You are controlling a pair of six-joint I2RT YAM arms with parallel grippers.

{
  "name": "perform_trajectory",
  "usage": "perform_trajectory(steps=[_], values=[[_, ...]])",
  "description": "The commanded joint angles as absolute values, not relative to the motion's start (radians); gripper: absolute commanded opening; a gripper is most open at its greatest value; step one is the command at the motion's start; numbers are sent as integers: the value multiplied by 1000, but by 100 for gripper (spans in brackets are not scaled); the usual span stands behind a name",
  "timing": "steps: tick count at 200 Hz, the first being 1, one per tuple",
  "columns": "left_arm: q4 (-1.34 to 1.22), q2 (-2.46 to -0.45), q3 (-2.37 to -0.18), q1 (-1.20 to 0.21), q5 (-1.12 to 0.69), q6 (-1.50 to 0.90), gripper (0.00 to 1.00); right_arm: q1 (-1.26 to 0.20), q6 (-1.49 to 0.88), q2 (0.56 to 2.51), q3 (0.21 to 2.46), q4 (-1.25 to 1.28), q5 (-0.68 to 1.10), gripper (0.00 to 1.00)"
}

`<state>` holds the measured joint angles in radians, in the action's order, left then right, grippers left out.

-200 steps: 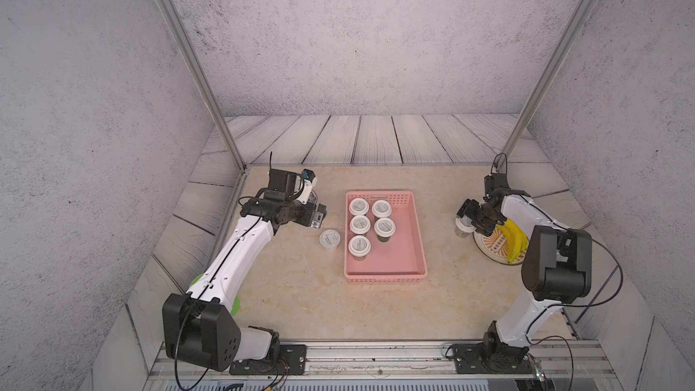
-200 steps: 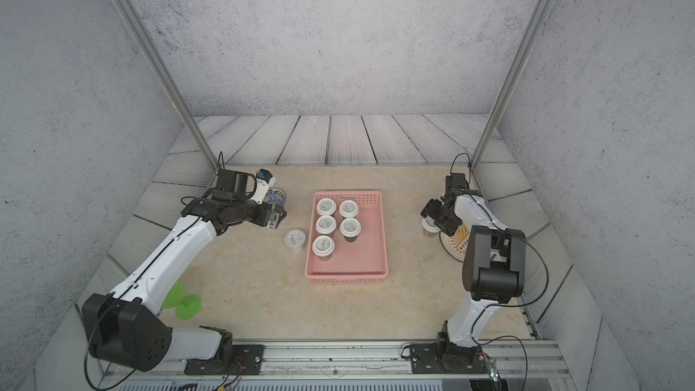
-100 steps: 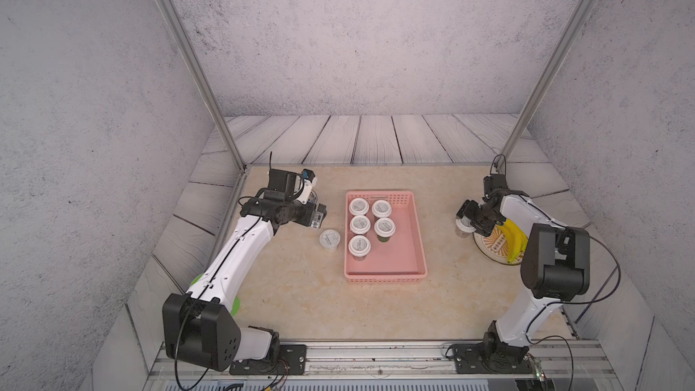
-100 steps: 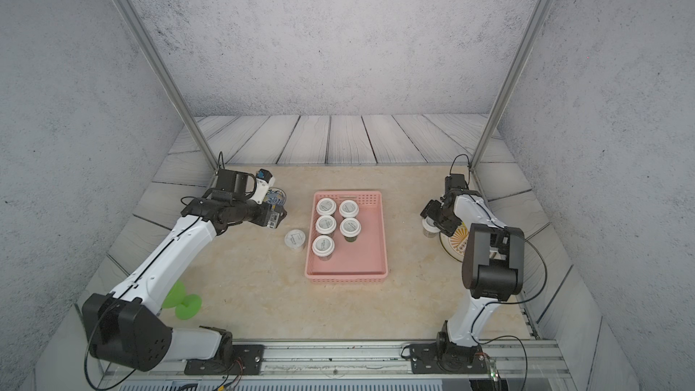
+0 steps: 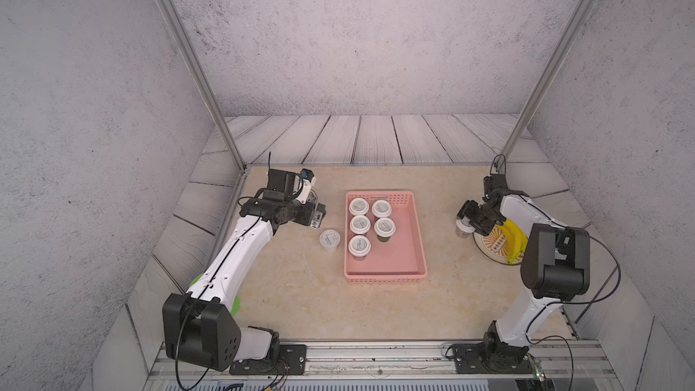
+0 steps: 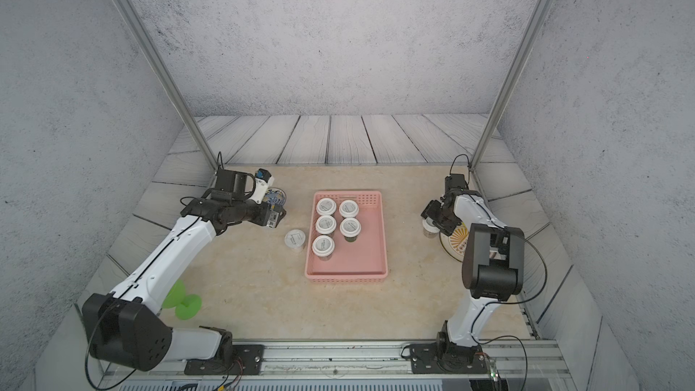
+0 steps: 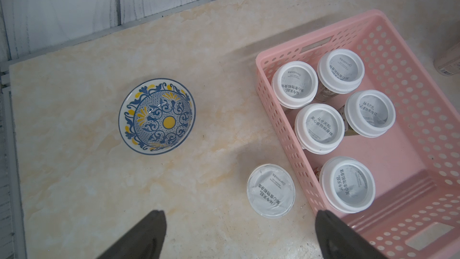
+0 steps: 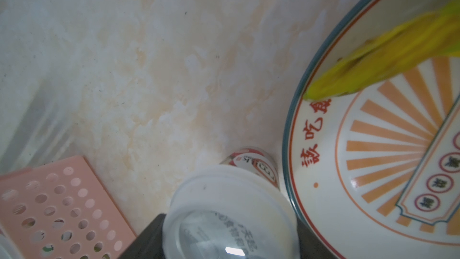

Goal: Put the yogurt in the basket
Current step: Pick up the yogurt from the center of the board.

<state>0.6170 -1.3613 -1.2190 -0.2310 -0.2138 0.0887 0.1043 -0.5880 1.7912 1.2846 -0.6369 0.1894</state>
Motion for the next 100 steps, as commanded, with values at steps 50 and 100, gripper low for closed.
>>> perform_trajectory(steps=[50, 100], values=[[603, -1342, -1203, -215, -224, 83, 100, 108, -578, 1734, 1269, -651, 213, 71], [600, -1336, -1201, -213, -224, 83, 100, 75, -577, 1670, 1246, -664, 240, 71]])
